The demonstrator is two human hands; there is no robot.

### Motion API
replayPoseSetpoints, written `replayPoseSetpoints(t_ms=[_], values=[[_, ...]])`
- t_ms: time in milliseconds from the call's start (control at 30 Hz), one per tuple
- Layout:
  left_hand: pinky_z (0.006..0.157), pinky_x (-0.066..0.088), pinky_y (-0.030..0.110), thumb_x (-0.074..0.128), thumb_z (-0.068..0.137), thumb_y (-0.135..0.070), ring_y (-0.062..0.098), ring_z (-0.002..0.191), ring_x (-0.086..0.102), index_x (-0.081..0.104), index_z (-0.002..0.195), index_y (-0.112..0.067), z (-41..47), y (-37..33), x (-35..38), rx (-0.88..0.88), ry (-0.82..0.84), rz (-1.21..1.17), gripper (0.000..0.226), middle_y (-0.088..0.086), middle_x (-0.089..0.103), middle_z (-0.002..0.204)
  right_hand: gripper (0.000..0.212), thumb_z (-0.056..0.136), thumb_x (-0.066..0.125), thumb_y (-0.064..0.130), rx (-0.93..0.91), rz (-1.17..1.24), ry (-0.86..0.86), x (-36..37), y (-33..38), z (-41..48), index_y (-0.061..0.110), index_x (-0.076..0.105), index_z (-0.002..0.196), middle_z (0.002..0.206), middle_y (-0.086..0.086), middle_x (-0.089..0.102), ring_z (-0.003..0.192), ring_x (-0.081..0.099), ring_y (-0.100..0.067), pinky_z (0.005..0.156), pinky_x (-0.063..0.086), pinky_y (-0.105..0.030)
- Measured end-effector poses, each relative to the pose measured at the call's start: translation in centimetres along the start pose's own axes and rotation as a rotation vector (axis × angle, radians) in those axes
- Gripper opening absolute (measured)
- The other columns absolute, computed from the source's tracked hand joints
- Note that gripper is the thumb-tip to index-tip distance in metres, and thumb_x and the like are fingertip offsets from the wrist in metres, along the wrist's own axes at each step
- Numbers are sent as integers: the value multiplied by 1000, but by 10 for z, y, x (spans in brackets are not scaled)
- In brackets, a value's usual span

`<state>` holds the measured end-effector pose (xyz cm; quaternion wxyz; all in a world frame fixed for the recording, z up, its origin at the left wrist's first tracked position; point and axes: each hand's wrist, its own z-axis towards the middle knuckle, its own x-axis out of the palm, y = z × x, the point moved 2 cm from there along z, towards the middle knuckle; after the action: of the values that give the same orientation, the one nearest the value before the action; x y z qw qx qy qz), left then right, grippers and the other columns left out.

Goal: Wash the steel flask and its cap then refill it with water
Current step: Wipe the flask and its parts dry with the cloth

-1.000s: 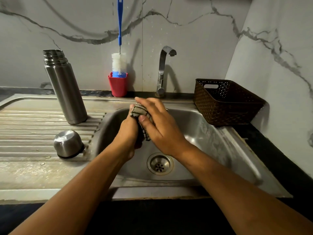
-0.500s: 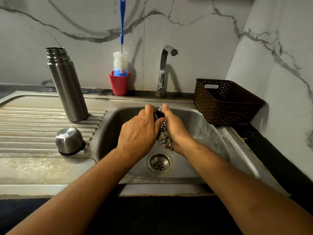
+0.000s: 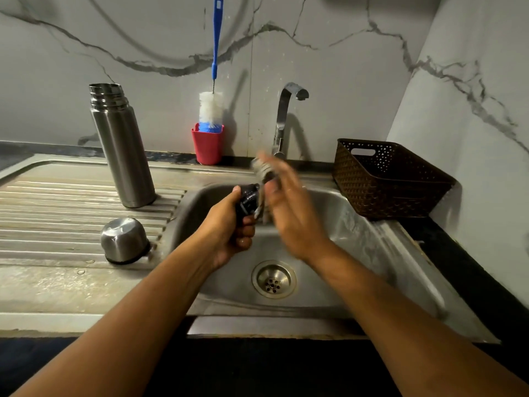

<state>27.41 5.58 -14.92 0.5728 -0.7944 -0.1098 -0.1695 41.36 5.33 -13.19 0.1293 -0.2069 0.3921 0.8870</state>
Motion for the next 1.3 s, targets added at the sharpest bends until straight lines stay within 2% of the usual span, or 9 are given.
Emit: replayPoseSetpoints(t_ms=[67, 167, 333, 400, 467, 733, 933, 1100, 1300], values=[[47, 31, 23, 45, 105, -45, 11, 56, 45, 66, 83, -23, -1, 3, 1, 65, -15, 51, 38, -1, 53, 66, 51, 105, 37, 54, -21, -184, 151, 17, -2, -3, 42, 39, 155, 165, 6, 29, 149, 34, -17, 117, 39, -47], [48, 34, 25, 40, 107, -41, 12, 59, 44, 61, 100, -18, -6, 2, -1, 217, -81, 226, 32, 1, 52, 73, 44, 104, 40, 54, 43, -112, -8, 24, 5, 4, 36, 53, 143, 143, 5, 53, 127, 56, -13, 102, 52, -40], [46, 36, 20, 36, 111, -45, 7, 59, 49, 49, 104, -17, -12, 7, 8, 414, -45, 558, 32, 2, 53, 78, 57, 102, 38, 67, 688, 392, -79, 13, -7, 6, 24, 66, 128, 117, -9, 74, 104, 73, -29, 74, 63, -46], [45, 36, 17, 36, 111, -44, 1, 53, 48, 47, 103, -19, -14, 9, 11, 427, 20, 617, 29, 0, 53, 77, 61, 102, 38, 67, 860, 505, -41, 4, -10, -1, 18, 67, 124, 104, -18, 76, 83, 77, -34, 50, 58, -37], [48, 36, 18, 36, 111, -45, 2, 56, 47, 48, 101, -23, -16, 8, 15, 441, 54, 621, 27, -2, 53, 76, 61, 102, 39, 65, 953, 582, -75, -3, -11, -5, 15, 69, 119, 93, -18, 78, 69, 75, -30, 44, 53, -31], [65, 57, 29, 67, 96, -47, 9, 79, 68, 56, 118, -26, -23, -26, 1, 570, -177, 750, 32, -3, 71, 98, 60, 103, 36, 66, 891, 607, -110, 2, -7, -3, 19, 67, 125, 97, -16, 78, 70, 75, -30, 49, 58, -36], [69, 52, 28, 79, 83, -58, 10, 85, 65, 68, 109, -26, -31, -86, -41, 651, -472, 1320, 43, -7, 70, 94, 60, 102, 38, 66, 834, 606, -63, 8, -3, -7, 18, 68, 121, 94, -14, 79, 66, 74, -28, 54, 59, -40], [62, 44, 31, 83, 80, -52, 21, 83, 63, 76, 103, -23, -22, -116, -95, 420, -601, 1635, 38, 1, 71, 94, 54, 105, 39, 58, 758, 558, -1, 15, 4, -8, 16, 70, 116, 99, -17, 78, 67, 73, -25, 46, 57, -31], [58, 50, 30, 83, 79, -54, 24, 73, 66, 78, 103, -22, -15, -108, -132, 260, -711, 1748, 41, 3, 69, 83, 53, 105, 38, 59, 716, 514, 66, 19, 0, -9, 19, 71, 117, 99, -9, 80, 87, 77, -27, 62, 61, -32]])
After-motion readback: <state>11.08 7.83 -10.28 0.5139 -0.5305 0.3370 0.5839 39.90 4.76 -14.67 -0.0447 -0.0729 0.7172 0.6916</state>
